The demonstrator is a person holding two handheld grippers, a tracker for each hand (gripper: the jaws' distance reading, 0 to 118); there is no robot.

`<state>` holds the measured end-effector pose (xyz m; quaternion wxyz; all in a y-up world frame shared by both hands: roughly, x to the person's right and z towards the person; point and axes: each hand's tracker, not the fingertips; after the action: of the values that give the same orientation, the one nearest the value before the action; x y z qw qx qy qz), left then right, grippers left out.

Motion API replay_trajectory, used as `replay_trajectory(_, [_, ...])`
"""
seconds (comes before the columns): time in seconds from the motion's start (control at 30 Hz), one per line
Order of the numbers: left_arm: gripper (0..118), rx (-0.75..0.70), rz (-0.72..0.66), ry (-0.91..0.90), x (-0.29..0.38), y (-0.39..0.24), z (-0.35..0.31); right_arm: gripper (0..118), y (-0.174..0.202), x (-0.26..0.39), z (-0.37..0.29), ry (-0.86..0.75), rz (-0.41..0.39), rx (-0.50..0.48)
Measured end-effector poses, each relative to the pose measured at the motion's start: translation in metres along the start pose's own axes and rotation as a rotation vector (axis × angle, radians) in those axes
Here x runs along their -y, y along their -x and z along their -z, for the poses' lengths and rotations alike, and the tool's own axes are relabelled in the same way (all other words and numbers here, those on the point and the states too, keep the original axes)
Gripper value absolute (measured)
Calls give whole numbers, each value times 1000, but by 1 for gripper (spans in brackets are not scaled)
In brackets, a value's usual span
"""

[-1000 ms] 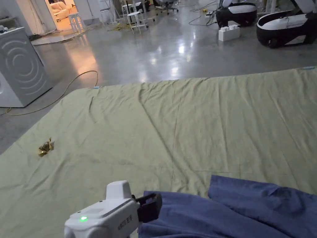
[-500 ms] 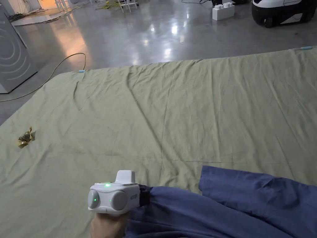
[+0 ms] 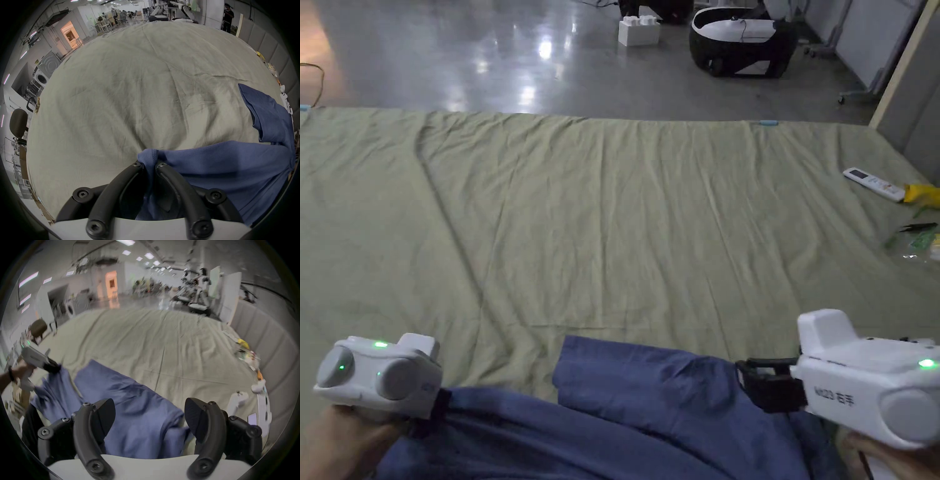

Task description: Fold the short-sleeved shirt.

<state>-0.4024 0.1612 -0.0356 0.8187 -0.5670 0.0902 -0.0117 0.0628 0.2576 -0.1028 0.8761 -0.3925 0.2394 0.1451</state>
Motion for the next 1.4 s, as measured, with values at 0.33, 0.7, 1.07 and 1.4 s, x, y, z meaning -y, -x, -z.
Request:
replay_trajectory(0.33, [11, 33, -15, -3, 2, 7, 0, 86, -1, -17, 138, 275, -271, -54])
replay_trajectory(0.7, [7, 176, -164, -338, 56, 13, -87, 2, 11, -4, 42, 23, -31, -144])
replay_trajectory(1.07, [7, 243, -187, -829, 81, 71, -302, 2, -22, -51, -196, -525, 226, -53])
replay_trajectory(1.4, [7, 186, -223, -1090, 67, 99, -433, 2, -33, -114, -309, -776, 171, 85])
